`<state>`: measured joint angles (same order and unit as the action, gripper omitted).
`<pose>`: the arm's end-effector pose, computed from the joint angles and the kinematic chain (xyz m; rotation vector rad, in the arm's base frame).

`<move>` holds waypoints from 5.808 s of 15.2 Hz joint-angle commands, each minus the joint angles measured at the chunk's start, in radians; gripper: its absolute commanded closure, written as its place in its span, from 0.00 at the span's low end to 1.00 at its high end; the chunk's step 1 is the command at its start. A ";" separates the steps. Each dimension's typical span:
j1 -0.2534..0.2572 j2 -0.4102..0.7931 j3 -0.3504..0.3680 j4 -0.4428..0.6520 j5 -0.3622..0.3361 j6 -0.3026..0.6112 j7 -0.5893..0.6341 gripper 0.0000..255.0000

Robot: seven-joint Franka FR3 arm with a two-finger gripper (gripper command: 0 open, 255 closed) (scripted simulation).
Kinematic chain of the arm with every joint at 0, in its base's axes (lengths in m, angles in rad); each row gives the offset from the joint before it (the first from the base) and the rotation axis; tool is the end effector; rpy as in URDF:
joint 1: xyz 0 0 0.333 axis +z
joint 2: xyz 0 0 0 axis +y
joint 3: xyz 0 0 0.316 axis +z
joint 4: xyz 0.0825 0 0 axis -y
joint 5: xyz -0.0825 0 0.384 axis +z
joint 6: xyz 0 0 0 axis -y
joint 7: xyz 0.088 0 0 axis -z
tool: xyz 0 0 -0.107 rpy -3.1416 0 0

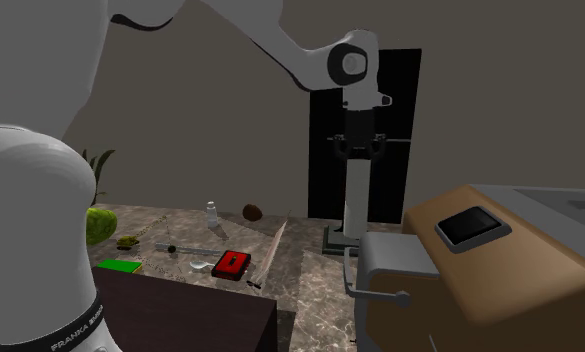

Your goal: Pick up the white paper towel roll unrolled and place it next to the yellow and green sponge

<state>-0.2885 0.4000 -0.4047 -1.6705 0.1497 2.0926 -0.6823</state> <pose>0.5337 -0.3966 0.3935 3.0877 -0.0758 0.0470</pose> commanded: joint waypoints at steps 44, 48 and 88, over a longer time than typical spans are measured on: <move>0.315 -0.707 0.265 -0.572 -0.250 -0.121 0.661 1.00; 0.353 -0.752 0.332 -0.615 -0.234 -0.130 0.759 1.00; 0.526 -0.625 0.669 -0.788 -0.152 0.148 1.229 1.00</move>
<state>0.2384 -0.2316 0.2634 -2.4495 -0.0010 2.2252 0.5447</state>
